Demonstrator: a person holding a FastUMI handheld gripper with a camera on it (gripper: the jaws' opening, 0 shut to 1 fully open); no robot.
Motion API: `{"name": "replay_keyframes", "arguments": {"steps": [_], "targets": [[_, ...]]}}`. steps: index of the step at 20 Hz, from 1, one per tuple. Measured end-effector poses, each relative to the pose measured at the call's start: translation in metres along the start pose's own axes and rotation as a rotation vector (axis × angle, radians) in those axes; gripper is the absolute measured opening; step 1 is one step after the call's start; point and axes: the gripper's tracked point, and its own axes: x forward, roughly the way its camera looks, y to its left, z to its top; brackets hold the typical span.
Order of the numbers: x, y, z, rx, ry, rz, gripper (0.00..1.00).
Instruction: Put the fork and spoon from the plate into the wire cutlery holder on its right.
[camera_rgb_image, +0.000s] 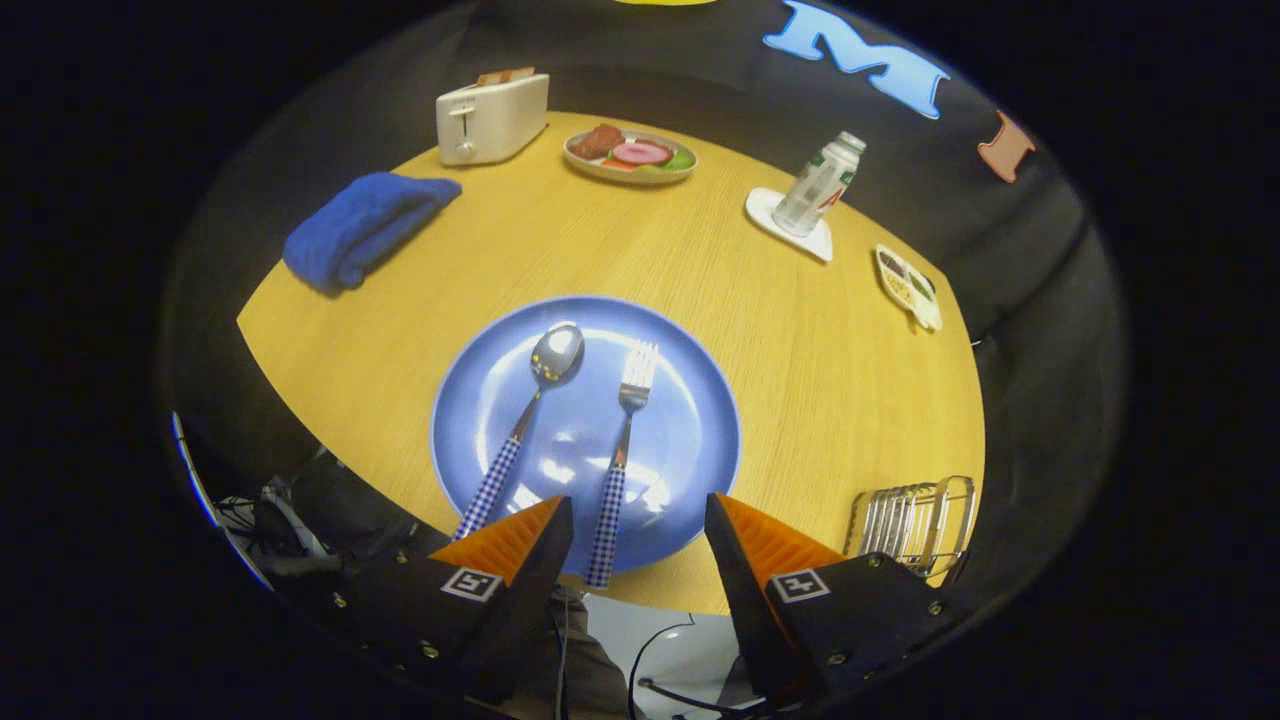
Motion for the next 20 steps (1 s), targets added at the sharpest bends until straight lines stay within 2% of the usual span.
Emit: {"name": "replay_keyframes", "arguments": {"steps": [1,3,4,5,6,7,8,10,11,15,20], "targets": [[0.004,0.002,-0.001,0.001,0.006,0.004,0.83],[0.014,0.008,-0.003,0.008,0.032,0.02,0.71],[0.019,0.009,-0.002,0.0,0.052,0.027,0.62],[0.022,0.012,-0.006,-0.001,0.08,0.034,0.58],[0.027,0.015,-0.01,-0.006,0.114,0.055,0.47],[0.03,0.017,-0.015,0.0,0.15,0.063,0.45],[0.037,0.021,-0.019,0.009,0.179,0.082,0.27],[0.047,0.025,-0.023,0.009,0.209,0.111,0.31],[0.038,0.022,-0.018,0.004,0.218,0.12,0.11],[0.033,0.015,-0.015,-0.027,0.235,0.134,0.1],[0.003,-0.001,-0.007,-0.065,0.215,0.137,0.1]]}}
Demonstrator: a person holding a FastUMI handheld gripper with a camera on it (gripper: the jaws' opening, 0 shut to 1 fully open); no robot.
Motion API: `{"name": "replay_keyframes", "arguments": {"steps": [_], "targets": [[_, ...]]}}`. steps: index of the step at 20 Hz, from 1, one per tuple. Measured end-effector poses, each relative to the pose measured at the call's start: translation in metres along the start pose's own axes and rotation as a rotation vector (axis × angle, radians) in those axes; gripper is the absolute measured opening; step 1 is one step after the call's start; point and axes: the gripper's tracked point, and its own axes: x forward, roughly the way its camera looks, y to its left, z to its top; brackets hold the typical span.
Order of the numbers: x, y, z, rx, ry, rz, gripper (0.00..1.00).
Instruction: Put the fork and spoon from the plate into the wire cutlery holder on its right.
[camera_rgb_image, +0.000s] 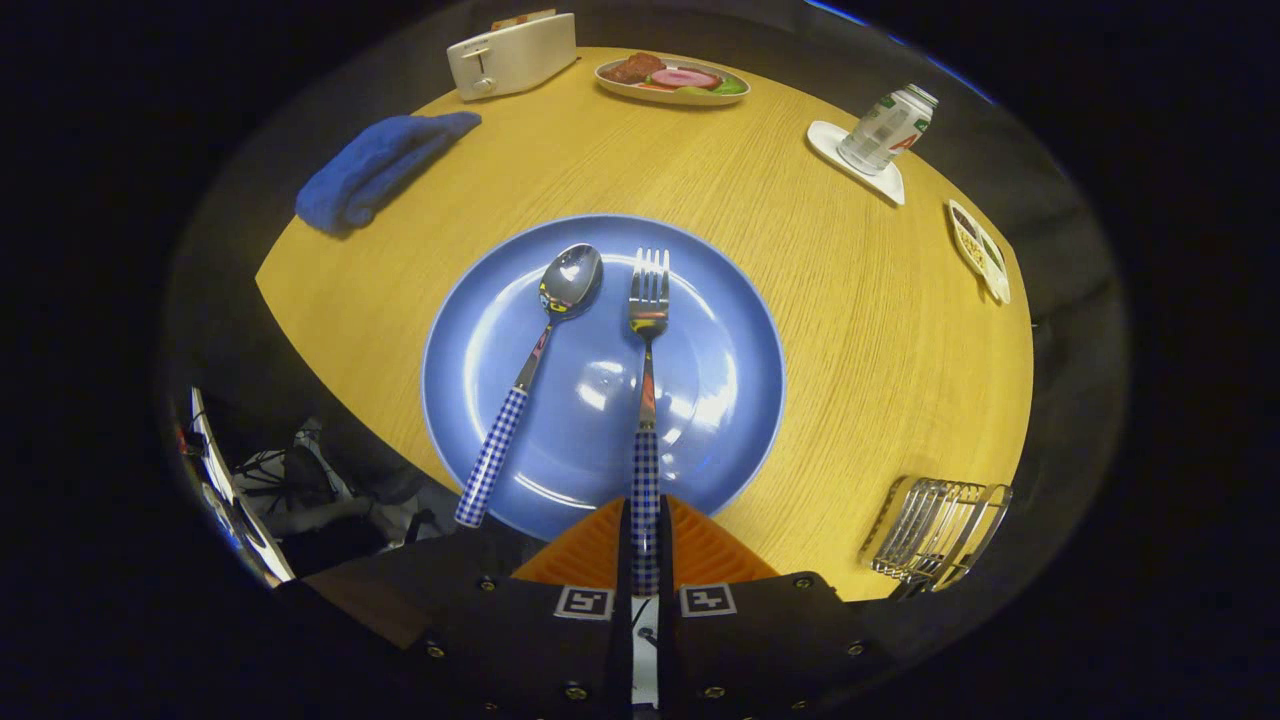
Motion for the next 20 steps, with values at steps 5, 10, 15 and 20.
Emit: {"name": "replay_keyframes", "arguments": {"steps": [5,10,15,20], "targets": [[-0.045,-0.025,-0.011,-0.019,-0.024,-0.02,0.1],[-0.087,-0.063,-0.043,0.006,-0.01,-0.062,0.1],[-0.12,-0.112,-0.084,0.061,0.037,-0.113,0.1],[-0.14,-0.159,-0.117,0.081,0.114,-0.181,0.1]]}}
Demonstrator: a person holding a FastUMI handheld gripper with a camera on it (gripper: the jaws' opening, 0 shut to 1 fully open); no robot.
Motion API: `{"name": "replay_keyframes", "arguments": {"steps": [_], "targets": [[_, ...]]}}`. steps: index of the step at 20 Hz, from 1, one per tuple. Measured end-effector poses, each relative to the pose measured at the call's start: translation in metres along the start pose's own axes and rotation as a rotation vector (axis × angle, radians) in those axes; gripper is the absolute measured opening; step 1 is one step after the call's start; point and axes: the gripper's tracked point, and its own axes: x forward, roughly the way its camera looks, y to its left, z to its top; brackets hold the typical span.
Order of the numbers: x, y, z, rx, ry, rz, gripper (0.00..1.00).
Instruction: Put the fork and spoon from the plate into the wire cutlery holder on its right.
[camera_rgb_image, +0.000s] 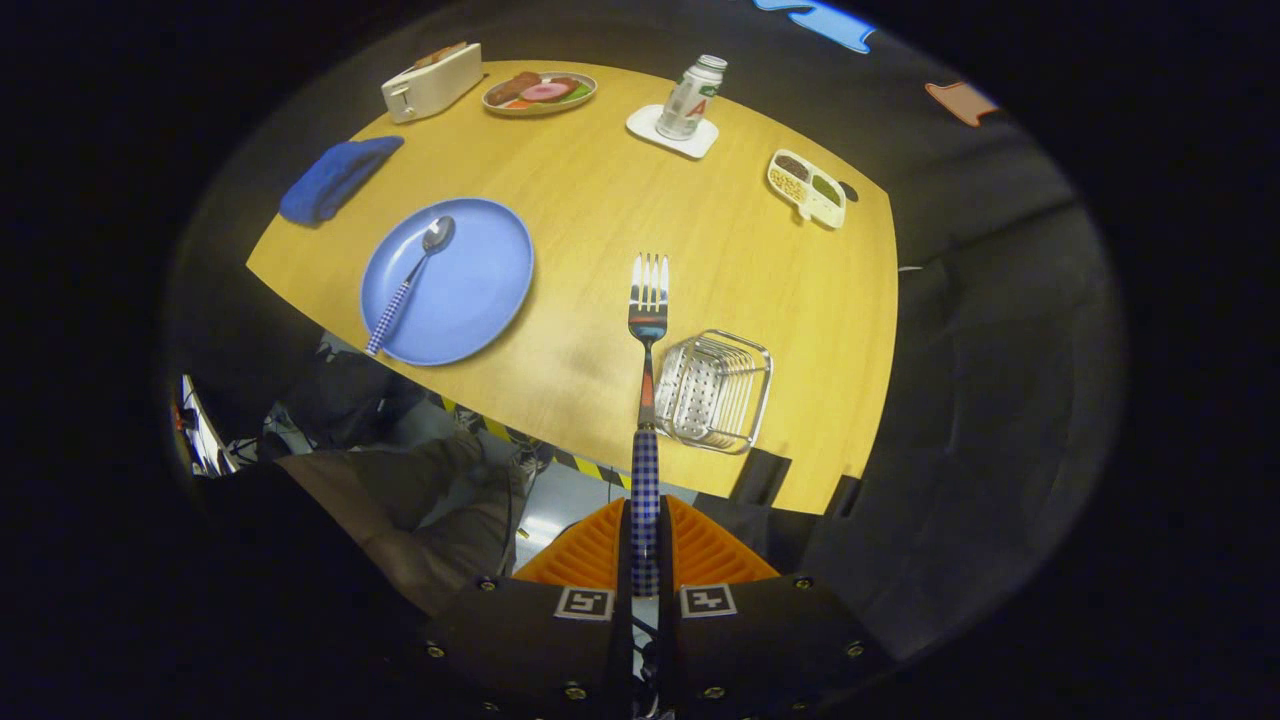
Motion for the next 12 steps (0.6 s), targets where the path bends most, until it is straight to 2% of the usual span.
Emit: {"name": "replay_keyframes", "arguments": {"steps": [3,7,12], "targets": [[0.002,-0.025,-0.013,-0.006,0.056,-0.041,0.1],[0.021,-0.037,-0.035,-0.039,0.163,-0.026,0.1],[0.037,-0.059,-0.034,-0.129,0.264,-0.05,0.1]]}}
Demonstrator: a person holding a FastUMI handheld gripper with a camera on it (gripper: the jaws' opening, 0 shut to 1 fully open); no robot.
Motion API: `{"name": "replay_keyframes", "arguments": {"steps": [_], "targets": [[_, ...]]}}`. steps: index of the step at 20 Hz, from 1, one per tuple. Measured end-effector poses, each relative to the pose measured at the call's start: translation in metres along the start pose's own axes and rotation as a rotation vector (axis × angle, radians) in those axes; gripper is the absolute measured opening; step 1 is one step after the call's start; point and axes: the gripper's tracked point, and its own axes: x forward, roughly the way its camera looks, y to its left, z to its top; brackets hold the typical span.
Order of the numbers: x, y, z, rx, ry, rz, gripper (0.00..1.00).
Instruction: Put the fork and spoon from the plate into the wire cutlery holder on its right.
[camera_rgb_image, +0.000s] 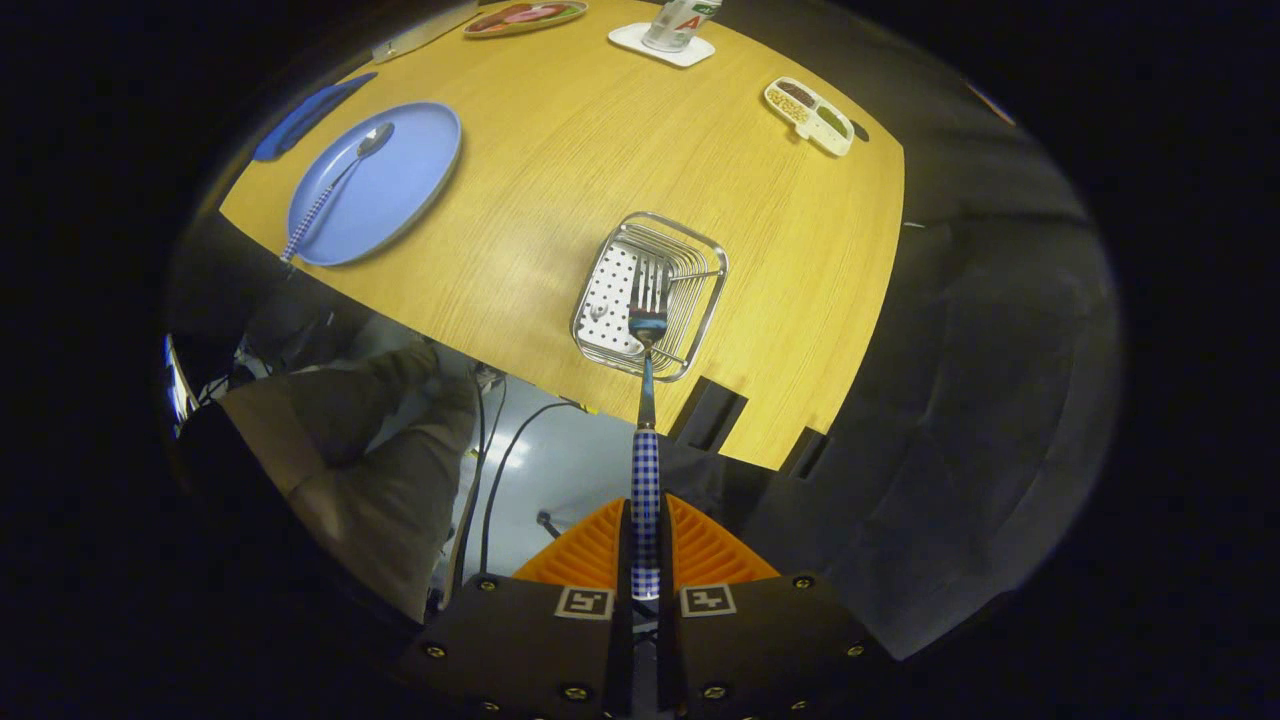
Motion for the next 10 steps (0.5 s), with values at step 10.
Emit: {"name": "replay_keyframes", "arguments": {"steps": [10], "targets": [[0.019,-0.032,0.027,-0.309,0.204,-0.083,0.1]]}}
